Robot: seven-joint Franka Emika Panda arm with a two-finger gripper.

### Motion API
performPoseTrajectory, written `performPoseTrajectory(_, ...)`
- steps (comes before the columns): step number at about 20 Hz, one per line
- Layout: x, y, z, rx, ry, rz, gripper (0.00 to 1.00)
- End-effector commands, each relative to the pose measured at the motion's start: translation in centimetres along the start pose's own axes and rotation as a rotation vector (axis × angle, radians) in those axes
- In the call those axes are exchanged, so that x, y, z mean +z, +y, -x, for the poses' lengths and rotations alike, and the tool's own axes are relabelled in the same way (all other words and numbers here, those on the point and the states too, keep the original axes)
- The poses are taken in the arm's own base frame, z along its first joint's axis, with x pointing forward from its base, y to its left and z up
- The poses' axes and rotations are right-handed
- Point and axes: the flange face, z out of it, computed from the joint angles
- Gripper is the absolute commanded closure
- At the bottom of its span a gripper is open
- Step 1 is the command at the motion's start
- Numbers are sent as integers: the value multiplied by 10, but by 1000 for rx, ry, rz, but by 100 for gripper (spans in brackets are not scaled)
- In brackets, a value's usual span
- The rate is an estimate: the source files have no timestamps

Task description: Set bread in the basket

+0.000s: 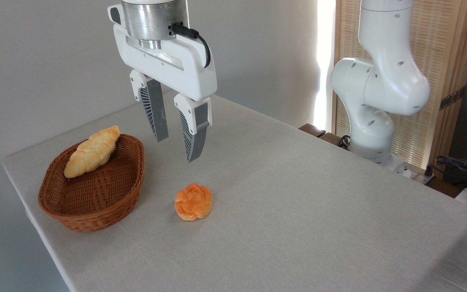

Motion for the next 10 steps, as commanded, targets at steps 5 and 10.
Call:
performPoseTrajectory(5, -7, 0, 0, 15, 16, 15, 0)
performPoseTrajectory(10, -7, 0, 0, 16, 16, 15, 0)
